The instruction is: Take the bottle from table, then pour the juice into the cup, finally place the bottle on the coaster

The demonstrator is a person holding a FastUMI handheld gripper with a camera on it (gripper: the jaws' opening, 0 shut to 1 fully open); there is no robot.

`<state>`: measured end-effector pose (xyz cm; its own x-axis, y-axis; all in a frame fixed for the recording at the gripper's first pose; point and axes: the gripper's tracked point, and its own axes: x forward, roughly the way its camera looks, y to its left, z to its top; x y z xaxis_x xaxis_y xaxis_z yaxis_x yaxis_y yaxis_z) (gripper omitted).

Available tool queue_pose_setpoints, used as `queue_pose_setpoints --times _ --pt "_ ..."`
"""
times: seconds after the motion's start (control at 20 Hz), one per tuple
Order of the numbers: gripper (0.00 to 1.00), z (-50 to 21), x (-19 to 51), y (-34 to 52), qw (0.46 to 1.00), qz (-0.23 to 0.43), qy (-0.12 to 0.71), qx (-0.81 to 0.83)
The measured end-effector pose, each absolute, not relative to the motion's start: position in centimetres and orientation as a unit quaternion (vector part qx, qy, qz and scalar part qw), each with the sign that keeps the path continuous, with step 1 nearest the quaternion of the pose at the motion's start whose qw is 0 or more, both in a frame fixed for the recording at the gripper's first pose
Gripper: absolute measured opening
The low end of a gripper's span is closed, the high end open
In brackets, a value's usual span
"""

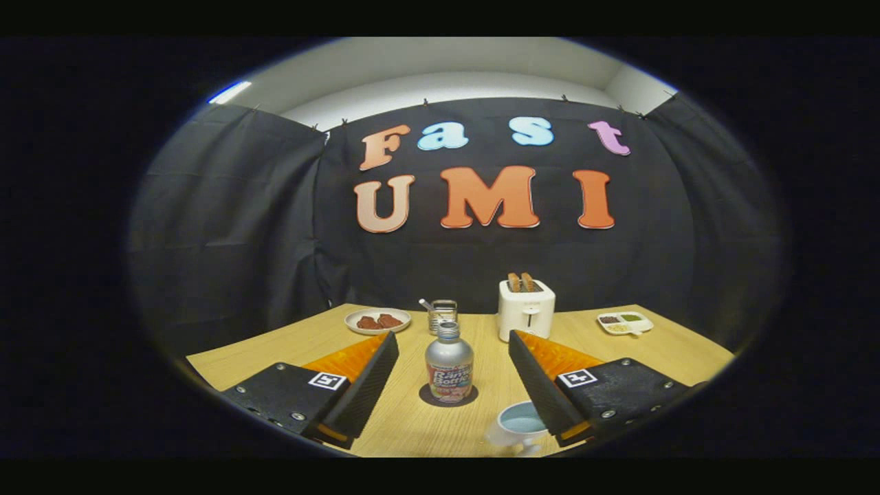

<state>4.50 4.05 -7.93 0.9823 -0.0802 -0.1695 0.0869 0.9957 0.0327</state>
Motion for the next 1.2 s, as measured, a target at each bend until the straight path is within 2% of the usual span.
queue_pose_setpoints --times 0.15,0.8,1.2 --pt "0.96 -7.1 3.1 2.6 0.995 -0.059 0.077 0.021" --pt "0.96 -2.9 -3.4 2.9 0.998 -0.04 0.044 0.028" --pt "0.96 -1.6 -6.2 3.1 0.998 -0.056 0.031 0.008"
